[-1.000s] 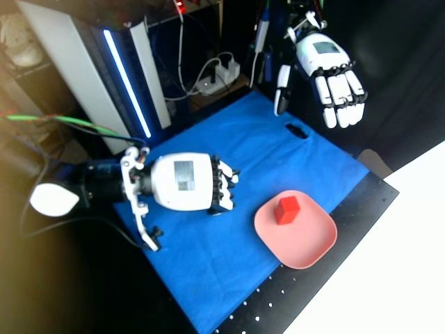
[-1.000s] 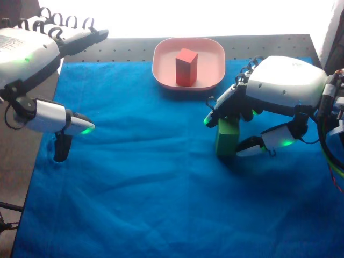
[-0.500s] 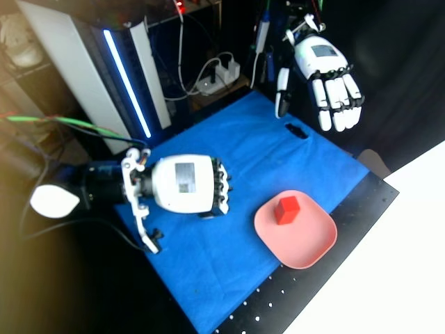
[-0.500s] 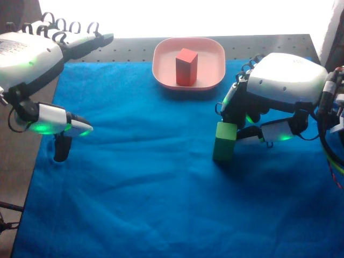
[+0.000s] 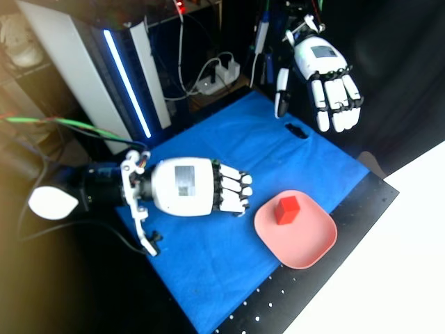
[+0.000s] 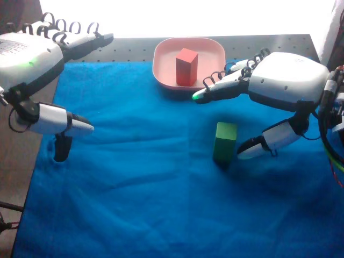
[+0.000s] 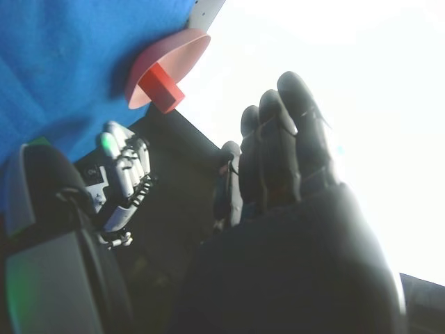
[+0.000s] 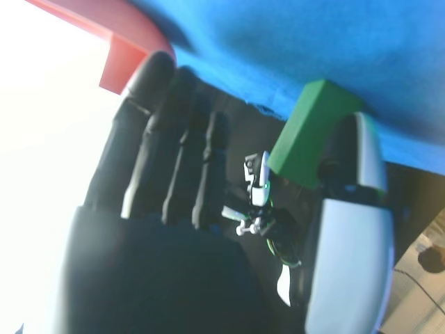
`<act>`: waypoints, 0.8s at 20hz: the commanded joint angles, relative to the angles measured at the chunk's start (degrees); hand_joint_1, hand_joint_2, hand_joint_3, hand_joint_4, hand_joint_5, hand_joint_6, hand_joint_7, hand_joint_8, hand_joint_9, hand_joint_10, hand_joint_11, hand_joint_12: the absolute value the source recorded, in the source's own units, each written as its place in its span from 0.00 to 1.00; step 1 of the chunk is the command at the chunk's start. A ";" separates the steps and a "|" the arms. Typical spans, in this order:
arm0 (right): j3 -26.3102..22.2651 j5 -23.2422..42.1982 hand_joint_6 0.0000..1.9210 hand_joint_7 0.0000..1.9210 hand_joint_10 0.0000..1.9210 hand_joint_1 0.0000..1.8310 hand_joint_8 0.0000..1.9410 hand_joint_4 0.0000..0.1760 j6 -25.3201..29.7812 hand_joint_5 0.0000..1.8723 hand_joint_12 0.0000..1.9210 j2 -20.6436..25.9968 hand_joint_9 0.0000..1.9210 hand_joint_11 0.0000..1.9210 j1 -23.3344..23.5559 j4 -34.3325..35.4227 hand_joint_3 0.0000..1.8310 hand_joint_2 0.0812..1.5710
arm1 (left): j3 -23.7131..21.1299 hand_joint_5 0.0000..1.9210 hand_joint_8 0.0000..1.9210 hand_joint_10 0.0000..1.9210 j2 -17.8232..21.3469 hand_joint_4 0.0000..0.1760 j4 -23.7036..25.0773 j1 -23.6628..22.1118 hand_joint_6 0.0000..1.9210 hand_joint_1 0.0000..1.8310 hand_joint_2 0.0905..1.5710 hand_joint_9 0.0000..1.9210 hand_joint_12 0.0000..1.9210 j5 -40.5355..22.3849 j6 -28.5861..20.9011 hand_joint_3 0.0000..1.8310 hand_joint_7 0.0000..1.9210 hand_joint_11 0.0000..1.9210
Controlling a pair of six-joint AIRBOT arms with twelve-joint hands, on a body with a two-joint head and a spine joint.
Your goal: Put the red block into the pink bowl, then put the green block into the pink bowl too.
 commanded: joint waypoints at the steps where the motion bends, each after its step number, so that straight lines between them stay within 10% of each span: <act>1: 0.17 5.65 0.00 0.29 0.02 0.58 0.00 0.06 0.61 0.26 0.50 0.06 0.35 0.22 1.01 2.11 0.00 0.45 | 0.22 0.06 0.00 0.00 -0.19 0.83 0.68 -0.27 0.00 0.51 0.50 0.11 0.36 -6.75 0.01 0.00 0.13 0.00; 16: -0.77 5.73 0.00 0.40 0.02 0.58 0.00 0.00 4.37 0.41 0.54 -0.53 0.47 0.30 2.96 -3.32 0.00 0.50 | 1.21 0.07 0.00 0.00 -0.39 0.75 -1.41 0.18 0.00 0.53 0.51 0.12 0.39 -7.27 0.01 0.00 0.13 0.00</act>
